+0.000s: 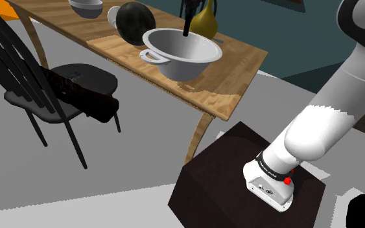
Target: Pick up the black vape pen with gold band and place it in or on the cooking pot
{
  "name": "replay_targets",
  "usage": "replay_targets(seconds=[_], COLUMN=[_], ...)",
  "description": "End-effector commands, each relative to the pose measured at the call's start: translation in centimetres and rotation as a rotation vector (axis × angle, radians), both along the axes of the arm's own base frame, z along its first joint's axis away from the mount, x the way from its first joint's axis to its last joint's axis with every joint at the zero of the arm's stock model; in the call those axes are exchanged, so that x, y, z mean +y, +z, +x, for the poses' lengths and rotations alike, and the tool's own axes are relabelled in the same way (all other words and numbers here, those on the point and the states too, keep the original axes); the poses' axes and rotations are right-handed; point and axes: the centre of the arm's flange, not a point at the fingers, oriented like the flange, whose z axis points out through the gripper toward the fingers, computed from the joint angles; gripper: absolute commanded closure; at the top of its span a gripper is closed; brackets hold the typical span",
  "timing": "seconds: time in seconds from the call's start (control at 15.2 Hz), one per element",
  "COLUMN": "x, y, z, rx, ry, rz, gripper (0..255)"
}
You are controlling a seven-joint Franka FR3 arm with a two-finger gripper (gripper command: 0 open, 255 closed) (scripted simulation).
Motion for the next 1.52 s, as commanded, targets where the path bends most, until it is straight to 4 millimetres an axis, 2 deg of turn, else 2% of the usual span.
replay_targets(seconds=[0.0,0.2,0.73,0.79,1.12,1.39,1.45], x=[0.0,0.0,0.0,0.0,0.0,0.0,0.0], y=[-1.1,-3.0,-3.0,-3.0,-3.0,2.0,2.0], z=[-0.1,-0.1,-0.1,-0.1,-0.1,0.0,0.0], rx=[0.0,0.0,0.0,0.0,0.0,0.0,0.0], ry=[0.0,0.0,0.0,0.0,0.0,0.0,0.0], rz=[0.0,0.0,0.0,0.0,0.0,0.0,0.0], gripper=[255,255,255,0,0,0,0])
